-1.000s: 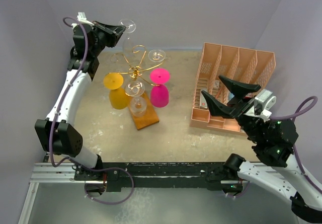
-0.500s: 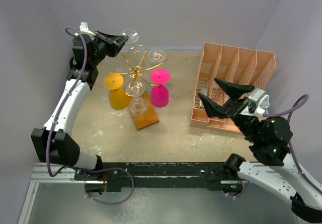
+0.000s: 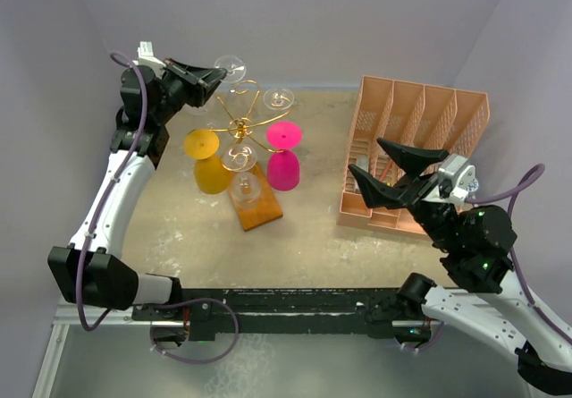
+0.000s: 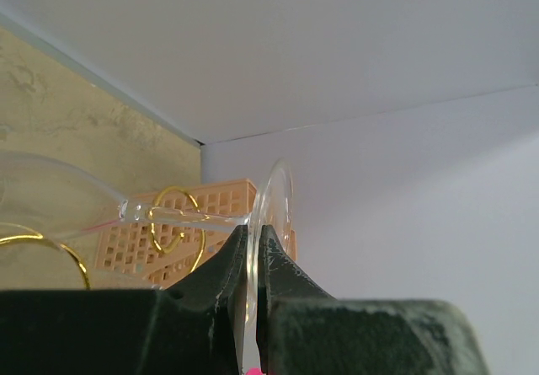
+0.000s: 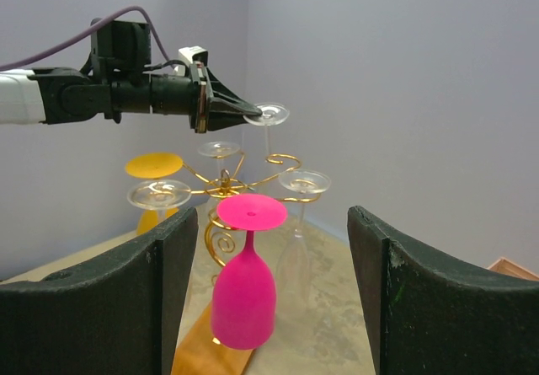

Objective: Place the wine glass upside down on the wine glass rack

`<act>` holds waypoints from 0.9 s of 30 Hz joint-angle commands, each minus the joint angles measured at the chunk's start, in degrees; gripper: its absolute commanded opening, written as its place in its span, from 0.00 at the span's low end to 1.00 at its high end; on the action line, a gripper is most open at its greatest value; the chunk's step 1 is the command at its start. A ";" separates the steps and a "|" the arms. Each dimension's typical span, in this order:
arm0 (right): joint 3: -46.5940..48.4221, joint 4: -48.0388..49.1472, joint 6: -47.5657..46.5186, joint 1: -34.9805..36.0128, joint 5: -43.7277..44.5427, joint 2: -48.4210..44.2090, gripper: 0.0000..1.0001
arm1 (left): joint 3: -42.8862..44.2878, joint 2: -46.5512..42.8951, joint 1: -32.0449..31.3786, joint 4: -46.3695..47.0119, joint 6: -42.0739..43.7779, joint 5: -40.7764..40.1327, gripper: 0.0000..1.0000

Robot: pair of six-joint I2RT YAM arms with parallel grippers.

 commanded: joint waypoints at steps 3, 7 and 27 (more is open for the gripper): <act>0.32 3.18 1.16 0.05 0.01 0.26 0.74 | 0.16 -2.58 0.28 -1.44 3.58 0.06 0.00; 0.46 2.43 1.39 0.05 -0.15 0.37 0.74 | -1.84 -3.37 0.28 0.38 2.95 1.29 0.00; -0.29 1.59 1.88 0.09 1.43 -0.98 0.74 | -3.32 -4.80 -5.96 -0.03 3.85 -0.61 0.00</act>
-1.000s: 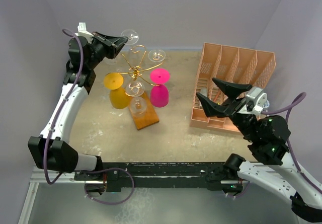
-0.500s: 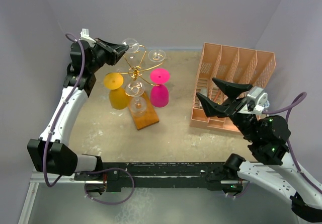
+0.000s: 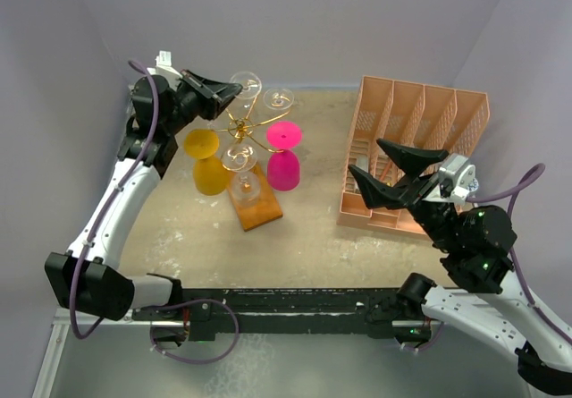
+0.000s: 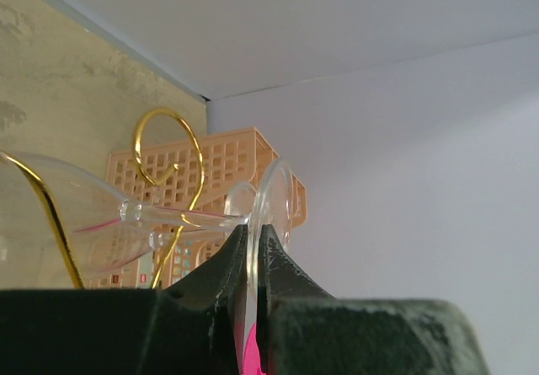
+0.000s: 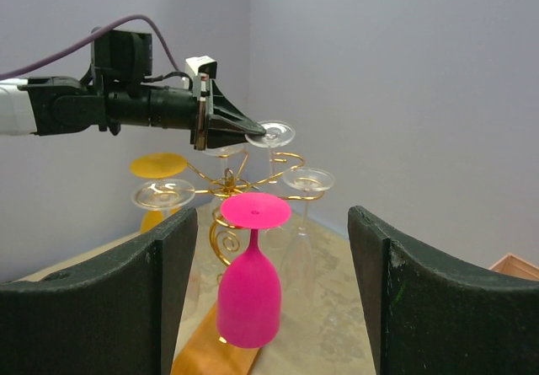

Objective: Place the wine glass upside down on the wine glass rack

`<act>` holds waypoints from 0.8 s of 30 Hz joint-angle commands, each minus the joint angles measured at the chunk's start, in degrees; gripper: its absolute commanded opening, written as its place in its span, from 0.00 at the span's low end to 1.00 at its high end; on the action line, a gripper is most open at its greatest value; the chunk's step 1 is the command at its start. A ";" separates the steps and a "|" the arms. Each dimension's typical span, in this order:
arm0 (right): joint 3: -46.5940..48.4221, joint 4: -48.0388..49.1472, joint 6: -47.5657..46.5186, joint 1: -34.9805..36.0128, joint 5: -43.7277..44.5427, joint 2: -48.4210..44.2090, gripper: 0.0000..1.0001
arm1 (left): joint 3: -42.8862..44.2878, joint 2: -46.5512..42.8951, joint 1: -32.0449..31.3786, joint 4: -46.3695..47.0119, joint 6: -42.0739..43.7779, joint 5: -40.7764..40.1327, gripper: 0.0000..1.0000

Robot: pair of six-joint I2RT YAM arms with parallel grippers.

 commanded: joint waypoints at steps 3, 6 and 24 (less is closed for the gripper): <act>-0.40 1.32 0.76 0.05 1.61 -1.27 0.74 | 0.73 -0.71 -3.16 3.61 2.02 -2.07 0.00; -0.66 1.05 0.77 0.05 2.30 -1.77 0.74 | 2.14 1.00 -4.00 3.36 2.88 -2.74 0.00; -2.91 0.94 1.33 0.09 4.78 -6.30 0.74 | 13.20 8.99 -4.02 -1.93 6.43 -7.79 0.00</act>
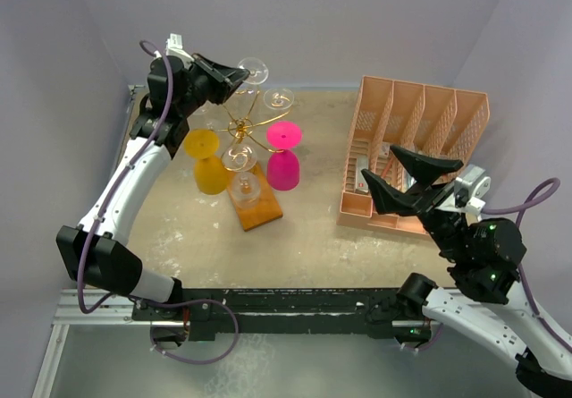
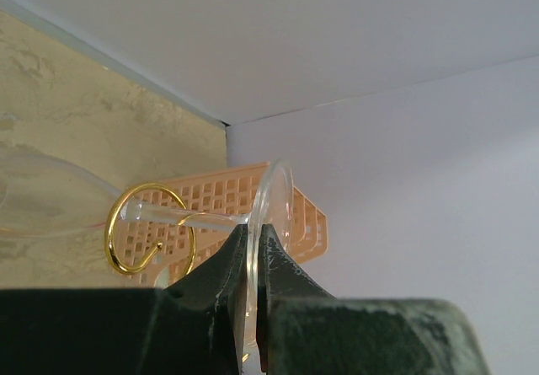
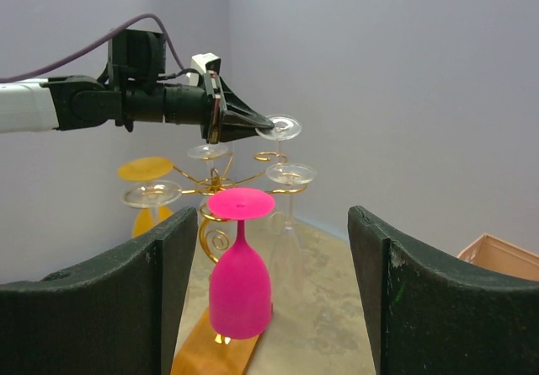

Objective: Place the wine glass upside down on the wine glass rack

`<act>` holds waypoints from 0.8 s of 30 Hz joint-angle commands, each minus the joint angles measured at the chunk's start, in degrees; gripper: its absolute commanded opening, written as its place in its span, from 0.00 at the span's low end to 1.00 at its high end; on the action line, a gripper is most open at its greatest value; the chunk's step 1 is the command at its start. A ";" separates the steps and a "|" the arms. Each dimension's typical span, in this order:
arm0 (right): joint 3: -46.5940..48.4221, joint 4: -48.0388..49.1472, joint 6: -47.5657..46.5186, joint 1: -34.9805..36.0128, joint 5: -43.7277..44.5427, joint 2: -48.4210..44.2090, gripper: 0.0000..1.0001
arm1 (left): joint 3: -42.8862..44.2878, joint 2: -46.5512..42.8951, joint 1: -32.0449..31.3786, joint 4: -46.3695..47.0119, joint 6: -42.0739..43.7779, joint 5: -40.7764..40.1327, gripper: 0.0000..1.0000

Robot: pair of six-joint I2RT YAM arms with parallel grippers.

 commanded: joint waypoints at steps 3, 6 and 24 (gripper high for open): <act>-0.17 1.55 0.60 0.05 1.80 -1.33 0.74 | 3.49 0.28 -0.36 -1.28 3.83 -4.18 0.00; -0.33 1.27 0.64 0.05 1.84 -1.64 0.74 | 3.64 -0.43 -0.31 -2.97 5.14 -6.15 0.00; 0.09 1.45 0.77 0.10 1.20 0.06 0.74 | 2.69 -3.96 1.75 -9.14 8.73 -9.23 0.01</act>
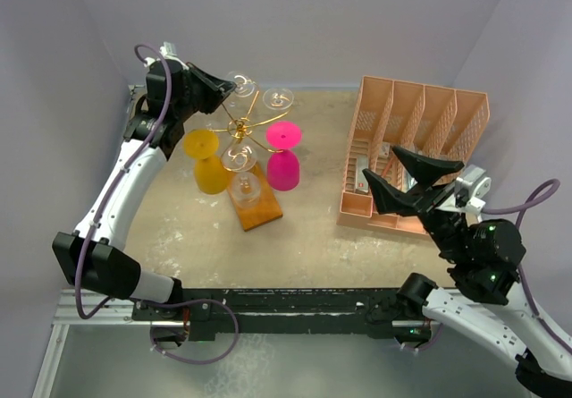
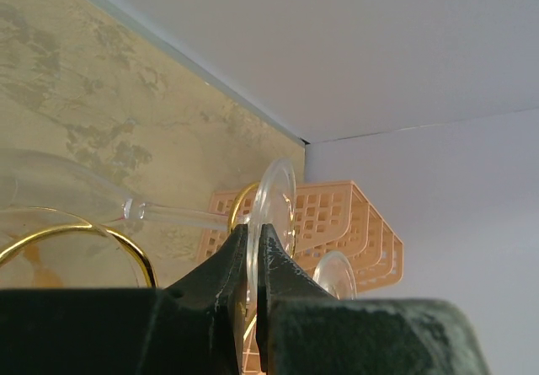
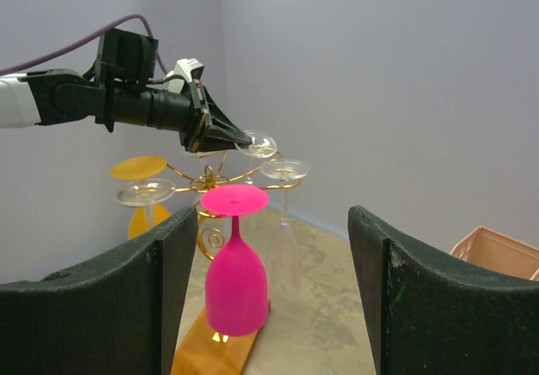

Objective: Place the wine glass upside down on the wine glass rack

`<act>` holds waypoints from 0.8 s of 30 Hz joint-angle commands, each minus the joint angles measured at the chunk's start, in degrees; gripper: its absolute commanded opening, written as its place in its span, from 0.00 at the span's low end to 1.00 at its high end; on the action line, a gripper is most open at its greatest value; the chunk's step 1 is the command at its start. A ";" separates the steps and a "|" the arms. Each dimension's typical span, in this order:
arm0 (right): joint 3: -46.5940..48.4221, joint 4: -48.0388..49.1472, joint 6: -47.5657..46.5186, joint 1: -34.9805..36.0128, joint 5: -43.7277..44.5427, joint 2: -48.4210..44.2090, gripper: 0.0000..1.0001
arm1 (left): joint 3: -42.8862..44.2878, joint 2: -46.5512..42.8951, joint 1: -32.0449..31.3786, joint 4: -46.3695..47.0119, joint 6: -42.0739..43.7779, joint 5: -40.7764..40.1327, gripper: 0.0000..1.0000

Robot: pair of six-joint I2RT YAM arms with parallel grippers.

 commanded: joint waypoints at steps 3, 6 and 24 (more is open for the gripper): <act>0.94 2.16 0.73 0.05 -0.37 1.47 0.74 | 2.18 -2.59 0.71 1.13 2.02 -0.48 0.03; 1.04 2.29 0.84 0.05 -0.48 1.86 0.74 | 2.47 -2.63 0.71 -0.06 2.89 -0.56 0.05; 2.52 0.68 -0.64 0.08 1.26 0.75 0.74 | 5.45 -4.26 1.84 -5.25 6.44 -0.82 0.27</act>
